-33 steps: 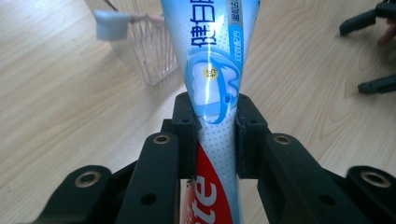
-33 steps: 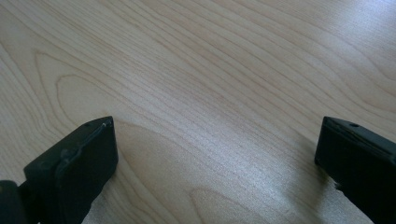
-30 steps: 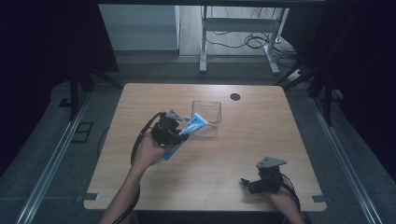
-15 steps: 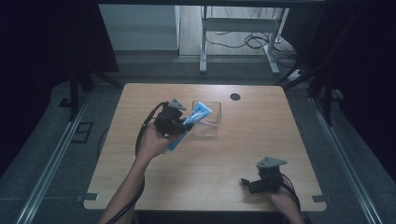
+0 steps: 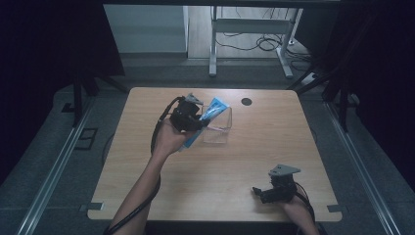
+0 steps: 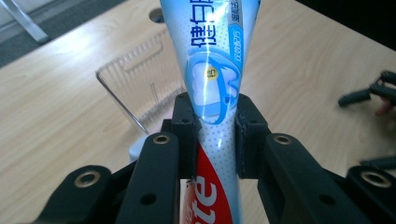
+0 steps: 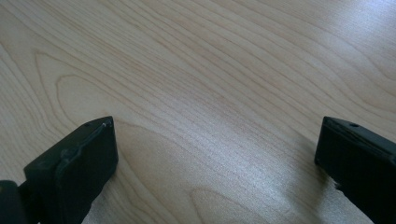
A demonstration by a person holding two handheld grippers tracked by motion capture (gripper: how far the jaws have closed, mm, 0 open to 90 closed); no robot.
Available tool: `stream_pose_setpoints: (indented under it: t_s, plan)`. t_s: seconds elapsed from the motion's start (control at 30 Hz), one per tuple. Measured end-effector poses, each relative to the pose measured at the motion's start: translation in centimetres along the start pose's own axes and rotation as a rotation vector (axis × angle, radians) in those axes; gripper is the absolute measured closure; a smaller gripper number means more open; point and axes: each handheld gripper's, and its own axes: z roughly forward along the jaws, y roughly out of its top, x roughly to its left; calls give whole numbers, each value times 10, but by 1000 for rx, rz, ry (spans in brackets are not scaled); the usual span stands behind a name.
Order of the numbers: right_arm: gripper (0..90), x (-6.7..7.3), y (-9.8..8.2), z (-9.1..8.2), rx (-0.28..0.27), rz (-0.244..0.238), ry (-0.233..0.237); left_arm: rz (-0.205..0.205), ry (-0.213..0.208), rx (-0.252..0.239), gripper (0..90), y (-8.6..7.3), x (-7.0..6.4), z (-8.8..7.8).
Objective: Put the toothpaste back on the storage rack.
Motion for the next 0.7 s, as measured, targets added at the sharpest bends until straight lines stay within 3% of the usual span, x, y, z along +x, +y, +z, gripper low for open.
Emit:
stream_pose_setpoints:
  t_s: [0.4,0.7]
  plan:
    - [0,0,0,0,0,2,0,9,4,-21,741,24,7,13]
    - [0,0,0,0,0,2,1,-8,0,-42,741,36,14,28]
